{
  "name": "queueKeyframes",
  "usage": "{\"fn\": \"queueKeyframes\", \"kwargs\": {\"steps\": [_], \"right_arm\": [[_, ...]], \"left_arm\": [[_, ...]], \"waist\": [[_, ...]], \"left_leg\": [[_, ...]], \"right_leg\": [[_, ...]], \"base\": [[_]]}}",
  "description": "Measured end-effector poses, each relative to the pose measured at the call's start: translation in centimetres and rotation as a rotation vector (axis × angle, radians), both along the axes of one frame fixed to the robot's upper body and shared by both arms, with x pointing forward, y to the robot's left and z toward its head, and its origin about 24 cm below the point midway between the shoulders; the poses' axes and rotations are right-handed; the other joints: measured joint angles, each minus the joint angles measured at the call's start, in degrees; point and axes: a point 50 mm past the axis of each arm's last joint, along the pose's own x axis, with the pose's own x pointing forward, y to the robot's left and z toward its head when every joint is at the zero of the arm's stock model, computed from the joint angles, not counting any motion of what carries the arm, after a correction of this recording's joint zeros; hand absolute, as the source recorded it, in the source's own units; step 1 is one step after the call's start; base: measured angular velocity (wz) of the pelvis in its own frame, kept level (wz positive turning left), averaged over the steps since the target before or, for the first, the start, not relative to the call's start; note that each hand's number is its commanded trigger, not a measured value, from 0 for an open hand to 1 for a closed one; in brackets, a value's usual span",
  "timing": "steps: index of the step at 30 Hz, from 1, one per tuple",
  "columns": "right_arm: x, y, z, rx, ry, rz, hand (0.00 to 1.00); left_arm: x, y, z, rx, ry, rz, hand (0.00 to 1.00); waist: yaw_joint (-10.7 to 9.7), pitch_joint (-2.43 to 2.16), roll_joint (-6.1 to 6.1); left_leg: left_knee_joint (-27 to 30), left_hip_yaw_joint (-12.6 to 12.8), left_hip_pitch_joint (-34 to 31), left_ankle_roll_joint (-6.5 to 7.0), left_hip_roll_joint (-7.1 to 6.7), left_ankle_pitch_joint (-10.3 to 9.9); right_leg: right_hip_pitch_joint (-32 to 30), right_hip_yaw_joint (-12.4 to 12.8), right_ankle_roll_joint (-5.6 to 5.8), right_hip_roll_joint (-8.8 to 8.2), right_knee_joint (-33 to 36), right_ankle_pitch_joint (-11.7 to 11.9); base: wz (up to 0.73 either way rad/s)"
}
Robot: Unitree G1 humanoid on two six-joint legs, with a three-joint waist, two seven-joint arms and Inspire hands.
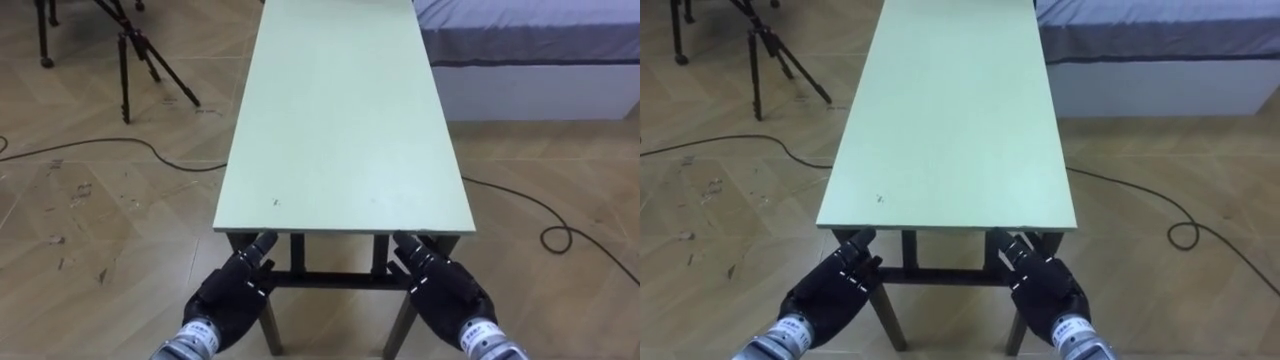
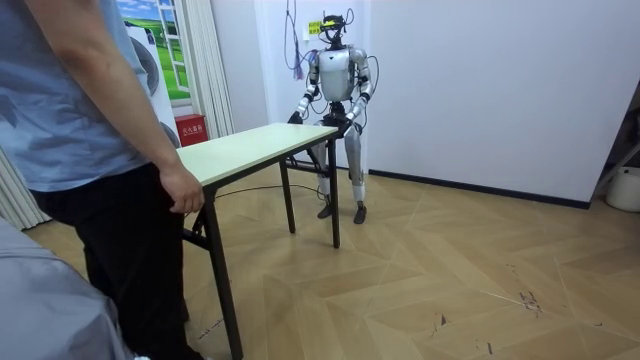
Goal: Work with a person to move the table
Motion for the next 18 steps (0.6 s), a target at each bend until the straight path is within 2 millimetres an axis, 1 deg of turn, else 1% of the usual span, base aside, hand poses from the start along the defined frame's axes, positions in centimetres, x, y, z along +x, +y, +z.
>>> {"fn": "queueKeyframes", "kwargs": {"steps": [5, 8, 11, 13, 15, 16, 18], "right_arm": [[0.3, 0.2, 0.5, 0.023, -0.021, -0.007, 0.00], [0.9, 0.5, 1.5, 0.036, -0.063, -0.001, 0.00], [0.9, 0.6, 1.5, 0.044, -0.063, -0.006, 0.00], [1.0, 0.7, 1.5, 0.058, -0.067, -0.023, 0.00], [1.1, 0.8, 1.8, 0.070, -0.077, -0.034, 0.00], [1.2, 0.9, 1.8, 0.072, -0.081, -0.033, 0.00], [1.3, 1.0, 2.0, 0.075, -0.084, -0.036, 0.00]], "left_arm": [[0.3, 0.0, 0.4, 0.004, 0.002, 0.003, 0.00], [0.8, -0.2, 1.4, -0.003, -0.043, -0.005, 0.00], [1.3, -0.5, 2.3, -0.013, -0.088, -0.019, 0.00], [1.4, -0.6, 2.5, -0.018, -0.098, -0.024, 0.00], [1.6, -0.8, 3.3, -0.013, -0.107, -0.032, 0.00], [1.7, -0.7, 3.4, -0.011, -0.108, -0.030, 0.00], [1.8, -0.8, 3.8, -0.002, -0.104, -0.024, 0.00]], "waist": [[0.0, -0.02, -0.02], [0.0, 0.00, 0.01], [-0.2, 0.07, 0.16], [-0.1, 0.13, 0.27], [-0.1, 0.17, 0.33], [-0.1, 0.17, 0.33], [-0.1, 0.23, 0.41]], "left_leg": [[0.0, 0.0, 0.1, 0.00, 0.00, 0.0], [0.0, 0.0, 0.0, 0.00, 0.01, 0.0], [0.0, -0.1, -0.1, 0.00, 0.01, 0.0], [0.0, -0.5, -0.1, 0.00, 0.03, 0.0], [0.0, -0.6, -0.6, 0.00, 0.08, 0.0], [0.0, -0.8, -0.9, 0.00, 0.09, 0.0], [0.0, -1.6, -1.2, 0.00, 0.09, 0.0]], "right_leg": [[0.0, 0.3, -0.05, 0.06, 0.0, 0.1], [-0.1, 0.3, -0.07, 0.08, -0.1, 0.1], [-0.1, 0.3, -0.09, 0.08, -0.1, 0.1], [-0.1, 0.3, -0.13, 0.07, 0.0, 0.1], [-0.8, 0.2, -0.22, 0.09, 0.1, 0.3], [-1.0, 0.2, -0.24, 0.20, 0.1, 0.4], [-1.2, 0.1, -0.28, 0.35, -0.1, 0.7]], "base": [[-0.01], [0.00], [0.00], [0.00], [0.00], [0.00], [0.00]]}}
